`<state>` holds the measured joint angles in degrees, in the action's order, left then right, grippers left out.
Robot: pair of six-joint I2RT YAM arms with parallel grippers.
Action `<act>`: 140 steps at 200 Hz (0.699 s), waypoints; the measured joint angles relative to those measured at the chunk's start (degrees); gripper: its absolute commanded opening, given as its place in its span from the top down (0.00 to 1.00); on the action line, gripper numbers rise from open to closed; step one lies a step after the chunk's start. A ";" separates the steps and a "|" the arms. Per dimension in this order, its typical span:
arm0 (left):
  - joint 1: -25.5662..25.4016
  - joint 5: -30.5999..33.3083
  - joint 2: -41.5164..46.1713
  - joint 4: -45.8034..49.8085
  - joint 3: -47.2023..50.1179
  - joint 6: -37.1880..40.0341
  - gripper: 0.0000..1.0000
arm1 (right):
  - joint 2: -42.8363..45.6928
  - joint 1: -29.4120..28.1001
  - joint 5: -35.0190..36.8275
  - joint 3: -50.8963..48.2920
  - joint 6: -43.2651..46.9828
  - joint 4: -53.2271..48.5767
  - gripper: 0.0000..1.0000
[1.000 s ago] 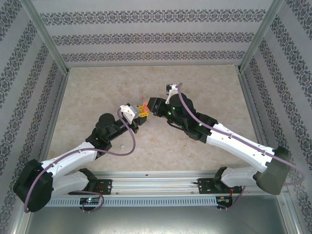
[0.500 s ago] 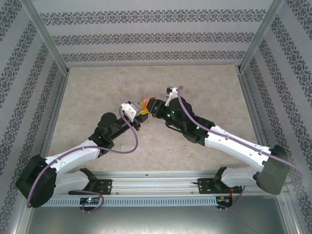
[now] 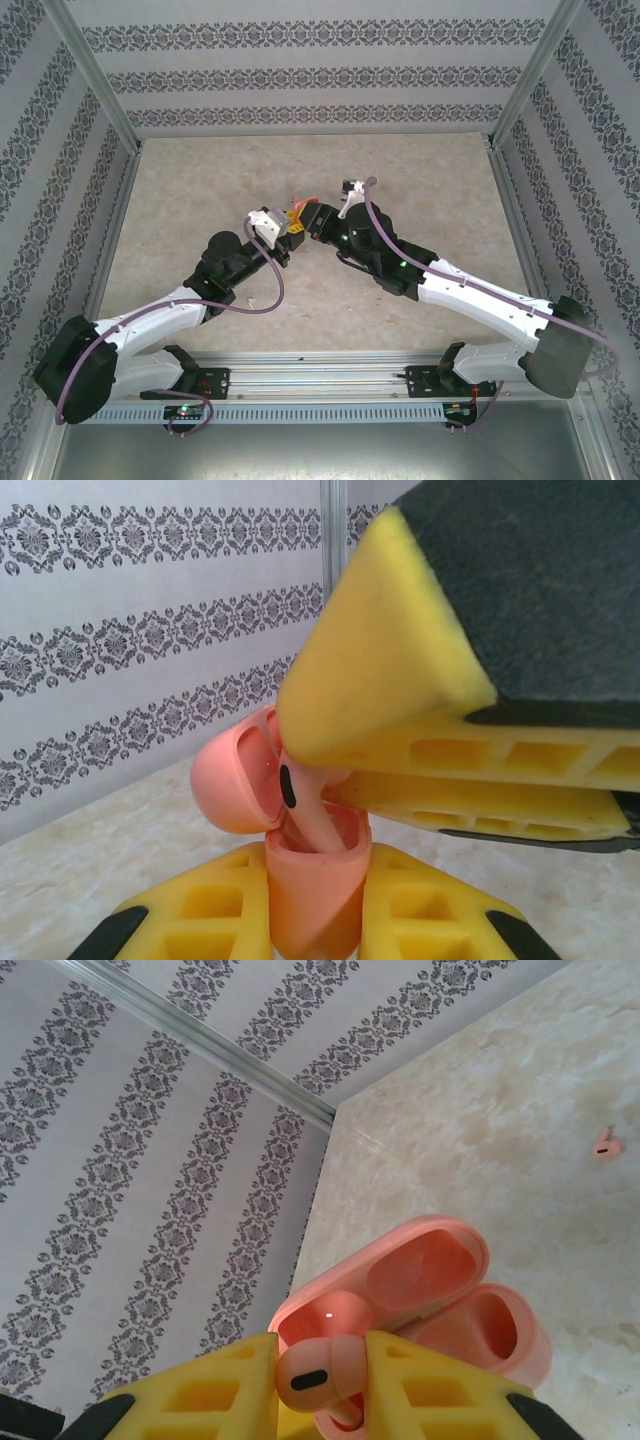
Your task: Insert the wireless bluetooth earbuds into the charging case
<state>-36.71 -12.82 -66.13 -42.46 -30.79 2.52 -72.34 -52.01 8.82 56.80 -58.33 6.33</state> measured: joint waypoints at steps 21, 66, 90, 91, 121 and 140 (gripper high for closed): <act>-0.04 0.00 -0.11 0.04 0.00 0.00 1.00 | 0.22 -0.02 0.35 -0.72 -0.11 0.66 0.74; -0.07 0.00 -0.42 0.11 0.00 0.00 1.00 | 0.31 -0.39 1.01 -1.20 -0.48 0.85 0.72; -0.07 0.02 -0.42 0.24 0.00 0.00 1.00 | 0.33 -0.39 1.01 -1.29 -0.96 0.79 0.70; -0.07 0.02 -0.42 0.26 0.00 0.00 1.00 | 0.35 -0.39 1.01 -1.29 -0.96 0.79 0.70; -0.07 0.00 -0.42 0.63 0.00 -0.02 1.00 | 0.42 -0.70 1.46 -1.42 -1.81 0.33 0.69; -0.07 -0.02 -0.42 0.63 0.00 -0.02 1.00 | 0.57 -0.76 1.70 -1.42 -2.01 -0.24 0.69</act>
<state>-36.77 -12.84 -66.54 -41.82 -30.79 2.50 -71.77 -52.77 10.52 55.37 -60.34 6.09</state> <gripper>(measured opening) 0.187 0.305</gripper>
